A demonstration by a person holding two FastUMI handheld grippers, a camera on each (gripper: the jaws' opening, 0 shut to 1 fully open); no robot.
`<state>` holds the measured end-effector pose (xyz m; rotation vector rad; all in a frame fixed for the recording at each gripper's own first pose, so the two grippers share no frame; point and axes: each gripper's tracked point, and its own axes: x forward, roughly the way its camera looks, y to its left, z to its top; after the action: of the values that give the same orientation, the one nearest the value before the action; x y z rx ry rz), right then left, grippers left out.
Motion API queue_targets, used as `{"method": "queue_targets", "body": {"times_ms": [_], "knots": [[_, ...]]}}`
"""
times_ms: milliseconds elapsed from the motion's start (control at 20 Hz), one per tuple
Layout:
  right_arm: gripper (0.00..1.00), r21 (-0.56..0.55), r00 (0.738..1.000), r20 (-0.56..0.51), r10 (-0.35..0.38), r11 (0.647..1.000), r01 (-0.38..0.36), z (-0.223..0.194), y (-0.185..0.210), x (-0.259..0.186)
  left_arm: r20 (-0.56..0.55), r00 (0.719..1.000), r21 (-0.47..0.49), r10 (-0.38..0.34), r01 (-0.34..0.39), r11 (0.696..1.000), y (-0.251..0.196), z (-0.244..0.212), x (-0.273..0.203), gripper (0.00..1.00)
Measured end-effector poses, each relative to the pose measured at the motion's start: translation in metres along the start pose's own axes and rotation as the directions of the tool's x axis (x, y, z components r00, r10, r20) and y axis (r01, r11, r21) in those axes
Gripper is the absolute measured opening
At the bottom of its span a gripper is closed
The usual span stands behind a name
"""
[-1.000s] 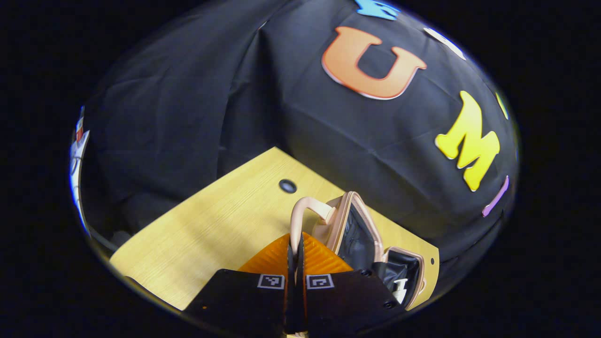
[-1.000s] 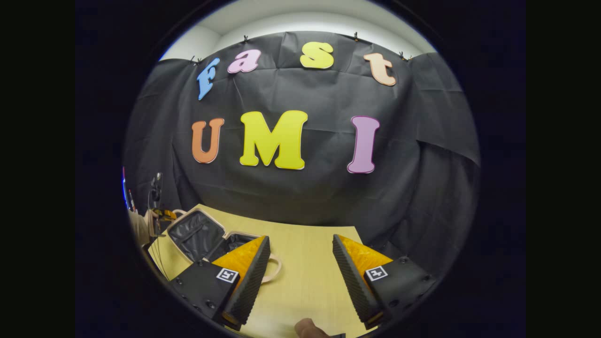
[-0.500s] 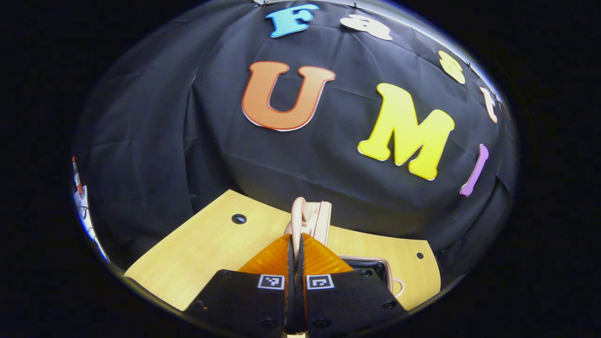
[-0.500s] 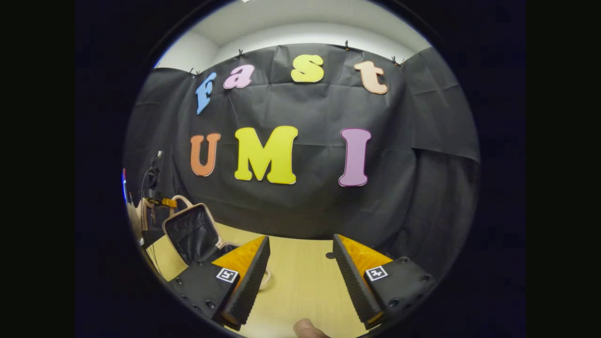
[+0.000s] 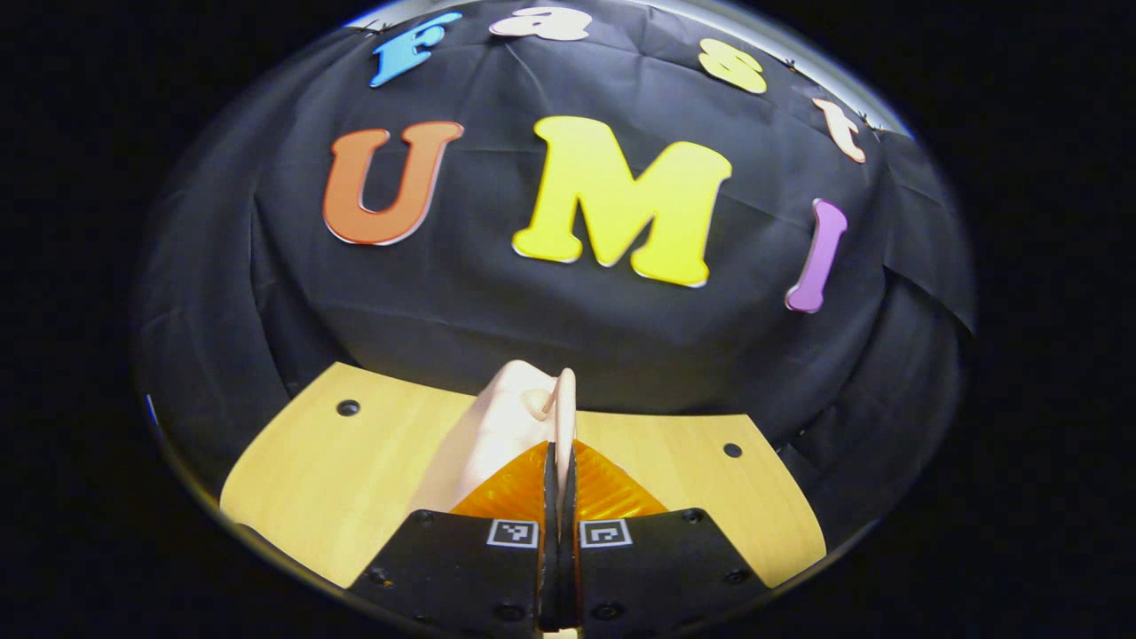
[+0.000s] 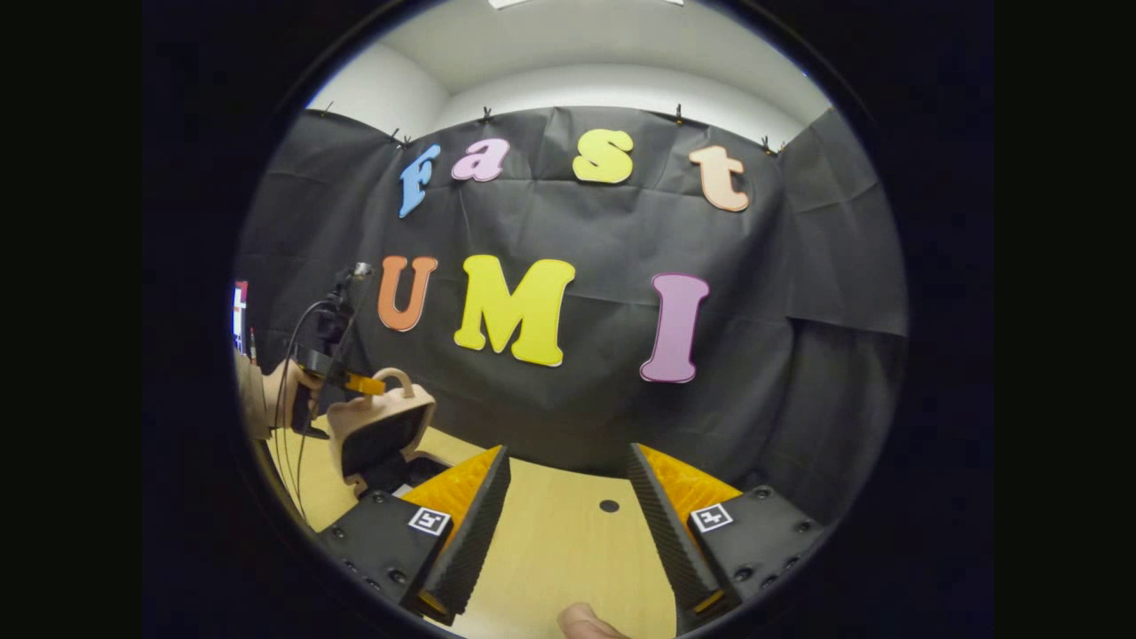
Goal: First open the suitcase, pack the skin care products into it, and then close the suitcase.
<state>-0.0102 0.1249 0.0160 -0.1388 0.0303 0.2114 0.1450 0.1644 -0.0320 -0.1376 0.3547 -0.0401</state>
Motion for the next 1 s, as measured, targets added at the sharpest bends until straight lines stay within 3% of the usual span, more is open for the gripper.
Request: {"method": "queue_targets", "body": {"times_ms": [400,1000], "knots": [[0.77,0.024,0.998,-0.057,0.009,1.000,-0.007,-0.038,-0.032,-0.008,-0.166,0.986,0.132,-0.012,0.034,0.991,-0.083,-0.081,0.031,0.03],[0.77,0.063,0.991,-0.135,-0.019,0.998,0.028,-0.077,-0.066,-0.013,-0.304,0.948,0.249,0.094,-0.017,0.968,-0.114,-0.172,0.070,0.03]]}}
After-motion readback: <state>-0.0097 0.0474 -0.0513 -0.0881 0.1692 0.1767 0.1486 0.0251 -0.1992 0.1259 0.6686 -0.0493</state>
